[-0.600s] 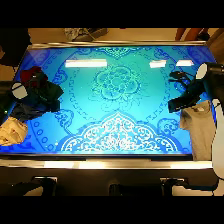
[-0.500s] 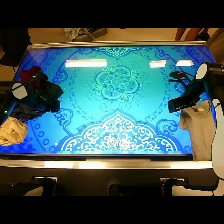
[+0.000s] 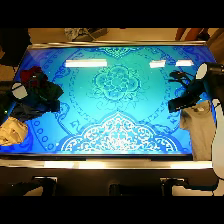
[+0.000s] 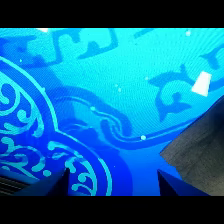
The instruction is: Fold the shirts.
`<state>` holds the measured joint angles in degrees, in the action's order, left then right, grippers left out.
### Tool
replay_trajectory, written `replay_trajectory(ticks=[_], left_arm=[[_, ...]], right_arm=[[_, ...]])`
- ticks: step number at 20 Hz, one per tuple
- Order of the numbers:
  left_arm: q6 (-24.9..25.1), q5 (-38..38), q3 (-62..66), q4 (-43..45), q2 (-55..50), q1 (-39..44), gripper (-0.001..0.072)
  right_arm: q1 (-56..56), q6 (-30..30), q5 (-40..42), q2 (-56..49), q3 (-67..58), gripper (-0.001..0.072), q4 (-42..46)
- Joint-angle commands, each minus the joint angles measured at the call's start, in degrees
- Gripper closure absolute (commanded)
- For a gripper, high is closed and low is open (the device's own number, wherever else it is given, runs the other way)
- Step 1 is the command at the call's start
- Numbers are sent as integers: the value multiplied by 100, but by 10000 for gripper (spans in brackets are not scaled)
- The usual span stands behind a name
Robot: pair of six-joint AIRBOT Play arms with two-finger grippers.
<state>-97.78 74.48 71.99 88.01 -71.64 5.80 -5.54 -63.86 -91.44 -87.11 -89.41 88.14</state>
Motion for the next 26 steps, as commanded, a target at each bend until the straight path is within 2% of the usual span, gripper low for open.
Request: replay_trajectory(ticks=[1, 5, 9, 11, 12, 13, 16, 18, 21, 23, 24, 26], left_arm=[[2, 0, 0, 2, 4, -2, 246], [0, -2, 0, 0, 4, 0, 246], [0, -31, 0, 0, 2, -2, 246], [2, -356, 0, 2, -7, -4, 241], [2, -492, 2, 2, -7, -7, 133], [4, -570, 2, 4, -7, -9, -13], [22, -503, 260, 273, -4, -216, -13], [20, -442, 802, 457, -9, -719, -13], [-295, -68, 1484, 446, -35, -2122, -13], [-245, 577, 1416, 238, -52, -3139, -13], [-44, 866, 1239, 146, -59, -3580, -13], [24, 1073, 621, 105, -52, -4376, -13]], right_arm=[[4, 0, 0, -2, 2, 80, 0], [4, 0, 24, -2, 2, 80, 0], [4, 2, 404, -2, 2, 80, 0], [4, 33, 525, -2, 2, 79, 7], [4, 197, 529, -2, 2, 79, 74], [4, 328, 555, -2, 2, 79, 140], [4, 304, 699, -9, 2, 80, 247], [4, 225, 800, -9, 2, 81, 227], [4, 170, 798, -9, 2, 79, 4], [4, 205, 802, -9, 4, 79, -227], [4, 297, 809, -9, 11, 78, -402], [9, 490, 844, -37, 17, 74, -863]])
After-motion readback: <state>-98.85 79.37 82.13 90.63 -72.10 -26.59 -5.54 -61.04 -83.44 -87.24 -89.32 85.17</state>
